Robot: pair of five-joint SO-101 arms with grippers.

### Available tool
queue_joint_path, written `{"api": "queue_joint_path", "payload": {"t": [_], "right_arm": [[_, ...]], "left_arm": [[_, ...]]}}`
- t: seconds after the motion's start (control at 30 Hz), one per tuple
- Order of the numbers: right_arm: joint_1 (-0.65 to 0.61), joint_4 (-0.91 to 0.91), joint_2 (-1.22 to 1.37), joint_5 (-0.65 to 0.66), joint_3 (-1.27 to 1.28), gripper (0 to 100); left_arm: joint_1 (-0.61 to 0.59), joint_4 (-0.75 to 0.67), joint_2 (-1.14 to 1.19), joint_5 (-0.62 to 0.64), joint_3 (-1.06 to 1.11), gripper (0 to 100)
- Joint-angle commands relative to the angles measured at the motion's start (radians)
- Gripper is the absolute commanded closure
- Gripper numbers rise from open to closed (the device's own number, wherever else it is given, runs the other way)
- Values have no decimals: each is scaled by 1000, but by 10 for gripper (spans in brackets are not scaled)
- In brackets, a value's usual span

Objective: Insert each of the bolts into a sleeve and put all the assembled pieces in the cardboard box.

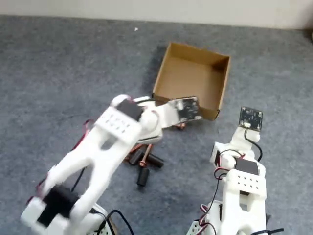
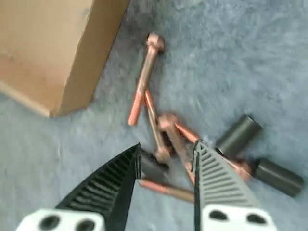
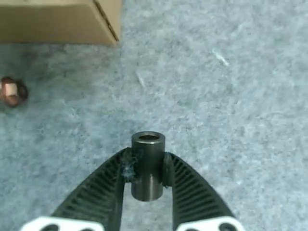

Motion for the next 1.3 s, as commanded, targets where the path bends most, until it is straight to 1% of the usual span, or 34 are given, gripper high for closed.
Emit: {"api": "queue_joint_path", "payload": {"t": [0.0,0.17,0.4,0.7,0.83,0.9,1.0,1.1,1.17,1.27], "right_arm": [[21,-28,-28,-11,-21,993],[85,-30,-28,-11,-22,993],[150,-62,-28,-55,-22,993],[151,-70,-28,-54,-22,993],[151,-70,-28,-54,-22,993],[151,-70,-27,-52,-22,993],[151,-70,-27,-52,-22,993],[151,-70,-27,-52,-22,993],[151,-70,-27,-52,-21,993],[151,-70,-27,-52,-21,993]], "left_arm": [[12,2,160,-38,-197,805],[13,2,357,-46,-381,805],[25,2,539,-48,-535,805],[44,2,736,-48,-696,805],[64,3,785,-46,-722,809],[76,3,791,-46,-722,846],[91,3,791,-46,-722,926],[99,9,788,-44,-722,978],[99,9,786,-44,-722,995],[91,11,763,-43,-716,995]]}}
